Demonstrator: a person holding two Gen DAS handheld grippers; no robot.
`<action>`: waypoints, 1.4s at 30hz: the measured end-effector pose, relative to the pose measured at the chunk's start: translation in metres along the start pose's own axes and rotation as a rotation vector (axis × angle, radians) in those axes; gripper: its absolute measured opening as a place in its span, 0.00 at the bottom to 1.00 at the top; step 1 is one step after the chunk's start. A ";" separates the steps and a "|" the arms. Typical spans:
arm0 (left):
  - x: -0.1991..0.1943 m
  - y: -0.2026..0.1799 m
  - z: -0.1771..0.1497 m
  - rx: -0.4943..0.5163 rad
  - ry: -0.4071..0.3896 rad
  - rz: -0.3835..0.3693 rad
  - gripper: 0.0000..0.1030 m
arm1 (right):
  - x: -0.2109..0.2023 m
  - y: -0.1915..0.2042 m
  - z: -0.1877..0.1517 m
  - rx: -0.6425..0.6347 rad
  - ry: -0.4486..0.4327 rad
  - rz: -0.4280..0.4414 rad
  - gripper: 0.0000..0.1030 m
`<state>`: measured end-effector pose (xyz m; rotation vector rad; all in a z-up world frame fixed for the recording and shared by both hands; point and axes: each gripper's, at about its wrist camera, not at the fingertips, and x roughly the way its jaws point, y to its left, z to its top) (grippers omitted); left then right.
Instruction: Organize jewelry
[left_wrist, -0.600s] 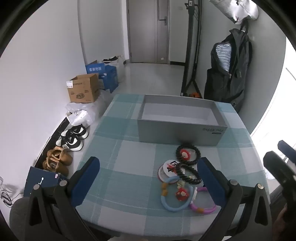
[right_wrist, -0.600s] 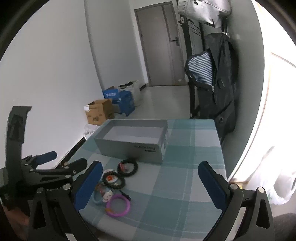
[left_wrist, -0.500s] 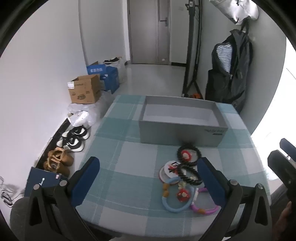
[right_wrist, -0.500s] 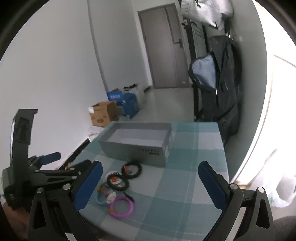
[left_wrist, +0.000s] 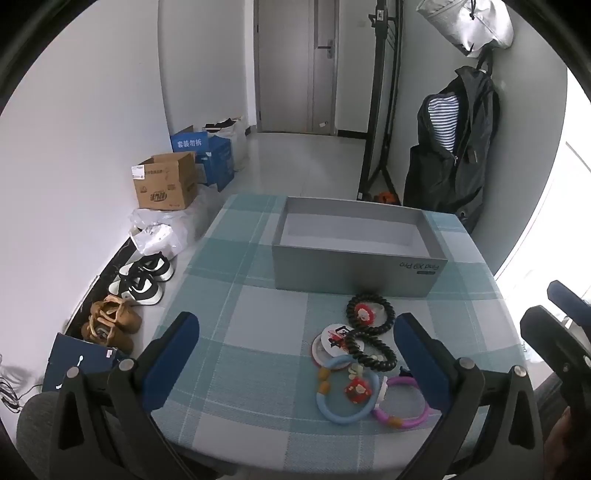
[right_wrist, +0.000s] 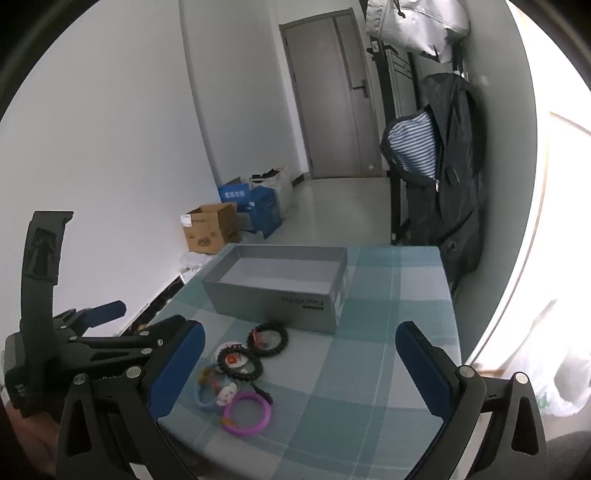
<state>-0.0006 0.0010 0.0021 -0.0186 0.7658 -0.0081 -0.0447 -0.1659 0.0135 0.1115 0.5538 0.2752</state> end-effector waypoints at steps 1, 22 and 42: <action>0.000 0.000 0.000 -0.001 0.000 -0.002 0.99 | 0.001 0.002 0.000 -0.003 0.003 -0.002 1.00; -0.001 0.002 -0.003 -0.017 0.015 -0.030 0.99 | 0.005 0.001 -0.004 0.002 0.021 0.003 1.00; -0.004 0.006 -0.003 -0.029 0.037 -0.041 0.99 | 0.007 0.001 -0.003 0.009 0.032 0.012 1.00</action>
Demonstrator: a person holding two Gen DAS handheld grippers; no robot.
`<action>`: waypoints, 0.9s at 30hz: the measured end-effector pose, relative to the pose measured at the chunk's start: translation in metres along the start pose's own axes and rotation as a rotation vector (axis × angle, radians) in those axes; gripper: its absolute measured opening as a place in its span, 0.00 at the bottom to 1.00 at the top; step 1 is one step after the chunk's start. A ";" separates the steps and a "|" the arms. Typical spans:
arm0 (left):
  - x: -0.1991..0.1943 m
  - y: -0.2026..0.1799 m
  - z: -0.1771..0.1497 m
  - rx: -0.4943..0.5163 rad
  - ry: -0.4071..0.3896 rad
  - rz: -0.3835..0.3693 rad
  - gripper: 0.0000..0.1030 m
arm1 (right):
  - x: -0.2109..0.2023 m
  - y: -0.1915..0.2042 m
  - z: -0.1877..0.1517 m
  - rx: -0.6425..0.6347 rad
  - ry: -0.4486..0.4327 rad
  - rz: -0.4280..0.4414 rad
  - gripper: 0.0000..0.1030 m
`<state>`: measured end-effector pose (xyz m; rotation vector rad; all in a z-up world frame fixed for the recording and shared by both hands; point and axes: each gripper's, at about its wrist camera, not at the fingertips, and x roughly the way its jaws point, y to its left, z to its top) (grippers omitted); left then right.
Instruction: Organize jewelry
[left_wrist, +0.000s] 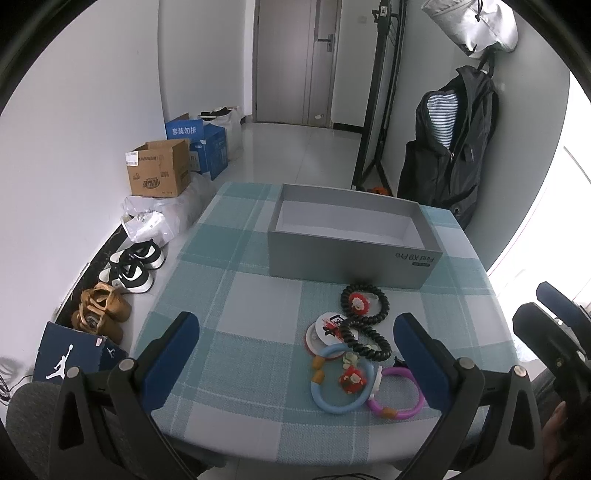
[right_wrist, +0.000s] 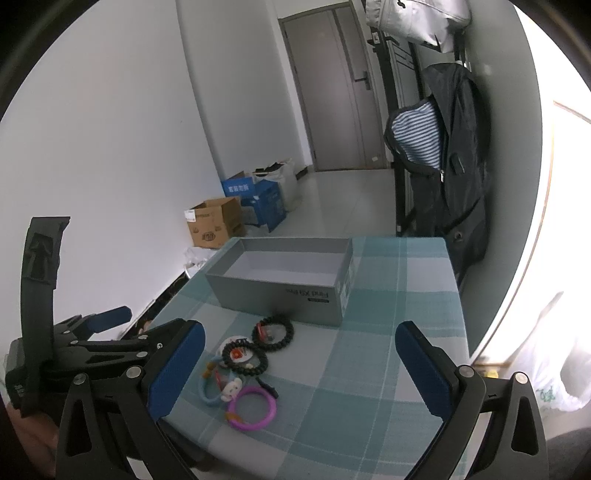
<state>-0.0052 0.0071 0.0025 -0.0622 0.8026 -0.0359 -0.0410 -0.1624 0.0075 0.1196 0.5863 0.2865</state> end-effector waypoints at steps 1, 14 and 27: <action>-0.001 0.000 0.000 -0.001 0.001 0.000 0.99 | 0.000 0.000 0.000 0.000 0.000 0.001 1.00; -0.005 -0.006 0.002 -0.001 0.007 -0.015 0.99 | 0.001 -0.001 0.000 0.014 0.012 0.018 1.00; 0.007 0.012 -0.001 -0.052 0.075 -0.117 0.99 | 0.010 0.000 -0.002 0.018 0.053 0.060 1.00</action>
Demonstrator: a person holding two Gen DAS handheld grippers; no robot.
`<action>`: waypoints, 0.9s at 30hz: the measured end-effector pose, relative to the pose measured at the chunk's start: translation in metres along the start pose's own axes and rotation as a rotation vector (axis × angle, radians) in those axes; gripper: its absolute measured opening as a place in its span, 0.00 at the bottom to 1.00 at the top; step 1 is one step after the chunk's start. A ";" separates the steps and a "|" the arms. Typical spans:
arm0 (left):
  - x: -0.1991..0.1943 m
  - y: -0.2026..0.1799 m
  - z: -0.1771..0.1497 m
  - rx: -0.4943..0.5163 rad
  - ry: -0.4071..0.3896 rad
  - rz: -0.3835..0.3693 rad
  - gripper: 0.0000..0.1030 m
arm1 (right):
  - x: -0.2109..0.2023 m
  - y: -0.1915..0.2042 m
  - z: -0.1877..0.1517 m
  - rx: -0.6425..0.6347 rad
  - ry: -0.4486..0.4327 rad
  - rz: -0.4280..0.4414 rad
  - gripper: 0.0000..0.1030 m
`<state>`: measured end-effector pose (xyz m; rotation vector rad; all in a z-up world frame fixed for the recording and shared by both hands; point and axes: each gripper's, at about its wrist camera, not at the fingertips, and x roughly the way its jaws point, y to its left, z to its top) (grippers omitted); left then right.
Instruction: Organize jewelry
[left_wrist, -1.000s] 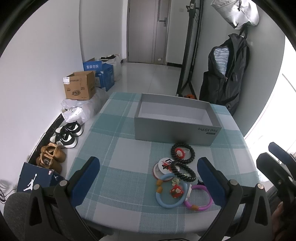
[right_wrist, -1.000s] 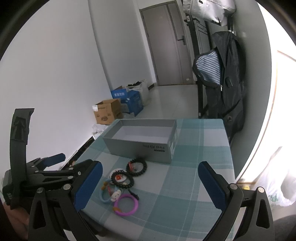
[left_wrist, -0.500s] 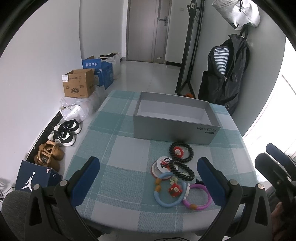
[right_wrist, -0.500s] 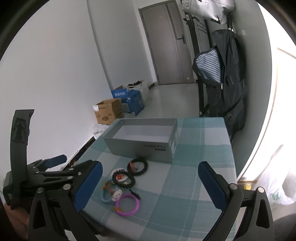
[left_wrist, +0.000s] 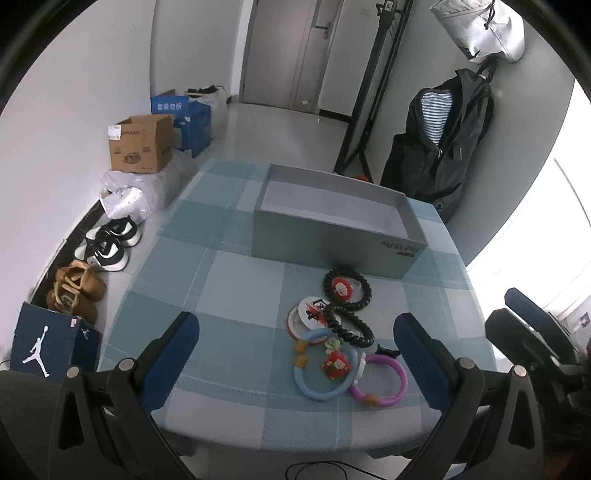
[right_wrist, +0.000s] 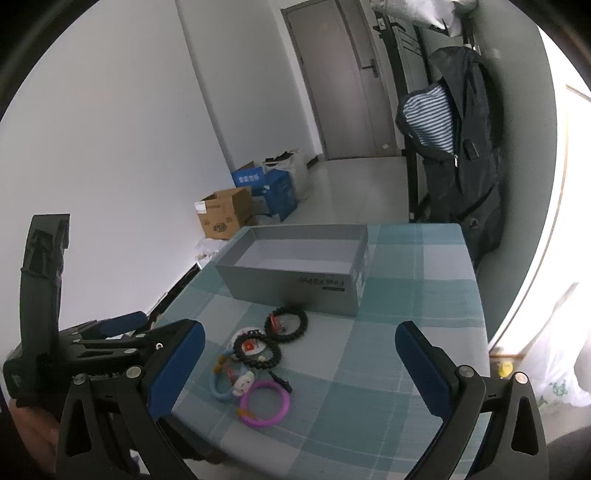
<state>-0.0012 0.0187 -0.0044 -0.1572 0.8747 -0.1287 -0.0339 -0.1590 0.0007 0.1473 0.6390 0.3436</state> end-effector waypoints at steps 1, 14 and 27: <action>0.000 0.002 0.000 -0.004 0.006 -0.006 0.99 | 0.002 0.001 -0.001 -0.003 0.010 0.001 1.00; 0.000 0.050 -0.007 -0.167 0.131 -0.076 0.99 | 0.049 0.025 -0.033 -0.112 0.268 0.051 0.95; 0.007 0.061 -0.016 -0.137 0.203 -0.032 0.99 | 0.079 0.043 -0.055 -0.230 0.385 0.013 0.77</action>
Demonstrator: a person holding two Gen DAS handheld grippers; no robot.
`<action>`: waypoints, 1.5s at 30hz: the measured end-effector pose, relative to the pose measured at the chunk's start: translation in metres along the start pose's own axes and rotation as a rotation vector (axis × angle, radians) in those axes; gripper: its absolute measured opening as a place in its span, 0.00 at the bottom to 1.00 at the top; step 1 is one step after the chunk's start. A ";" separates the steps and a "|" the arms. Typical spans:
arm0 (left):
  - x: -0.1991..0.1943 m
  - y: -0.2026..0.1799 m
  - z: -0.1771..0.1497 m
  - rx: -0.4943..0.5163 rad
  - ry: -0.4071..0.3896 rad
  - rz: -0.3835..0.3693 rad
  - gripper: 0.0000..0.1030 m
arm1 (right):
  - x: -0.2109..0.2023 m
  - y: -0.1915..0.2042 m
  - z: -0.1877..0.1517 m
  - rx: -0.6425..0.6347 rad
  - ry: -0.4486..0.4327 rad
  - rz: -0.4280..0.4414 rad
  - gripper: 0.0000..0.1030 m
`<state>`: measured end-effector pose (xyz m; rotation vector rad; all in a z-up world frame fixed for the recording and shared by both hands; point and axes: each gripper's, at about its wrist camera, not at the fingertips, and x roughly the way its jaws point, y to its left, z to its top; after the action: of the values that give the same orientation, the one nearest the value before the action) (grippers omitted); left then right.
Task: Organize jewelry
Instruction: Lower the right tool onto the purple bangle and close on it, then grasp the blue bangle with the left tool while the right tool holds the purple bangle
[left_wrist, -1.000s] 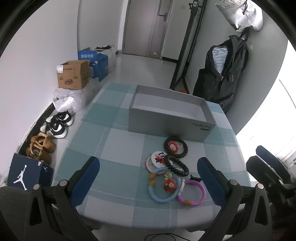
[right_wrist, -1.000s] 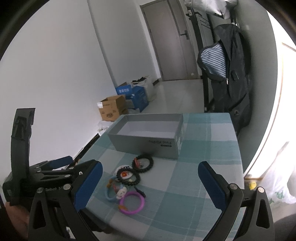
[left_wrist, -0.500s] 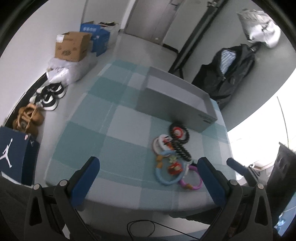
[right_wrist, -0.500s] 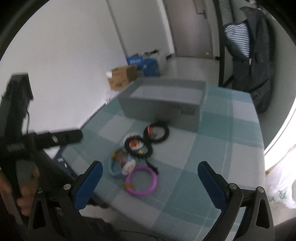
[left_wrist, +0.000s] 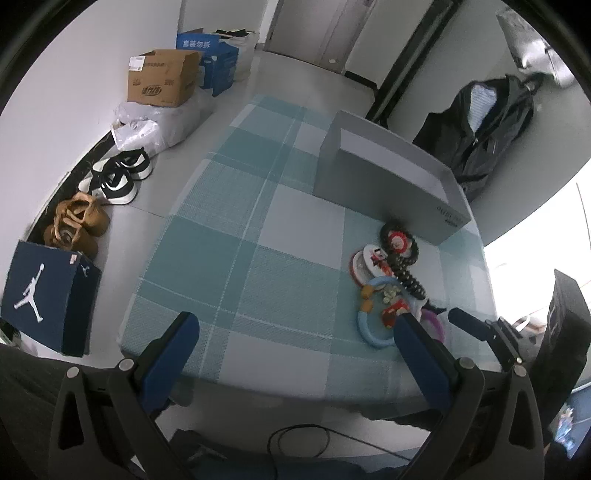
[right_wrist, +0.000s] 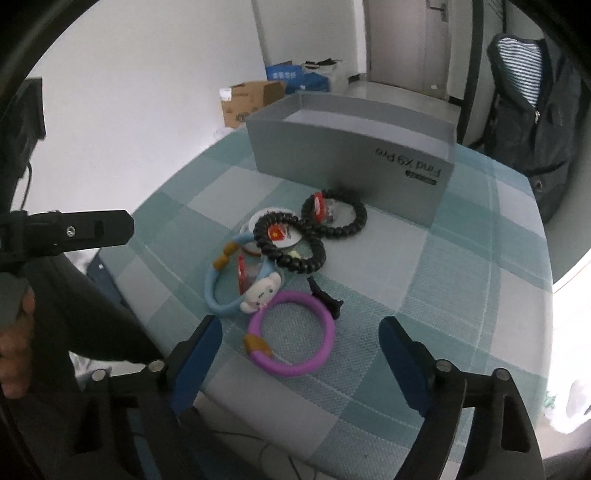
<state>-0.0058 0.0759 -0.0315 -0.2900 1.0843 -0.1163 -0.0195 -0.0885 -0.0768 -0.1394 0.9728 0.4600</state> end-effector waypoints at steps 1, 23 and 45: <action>0.001 0.001 0.000 0.001 0.008 -0.001 0.99 | 0.003 0.001 -0.001 -0.008 0.012 -0.010 0.74; 0.028 -0.042 -0.010 0.208 0.078 -0.010 0.99 | -0.025 -0.029 0.001 0.092 -0.041 -0.016 0.46; 0.047 -0.084 -0.014 0.383 0.077 0.073 0.54 | -0.044 -0.075 -0.007 0.271 -0.093 -0.033 0.47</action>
<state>0.0076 -0.0176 -0.0531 0.0987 1.1229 -0.2673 -0.0130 -0.1710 -0.0513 0.1091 0.9309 0.2986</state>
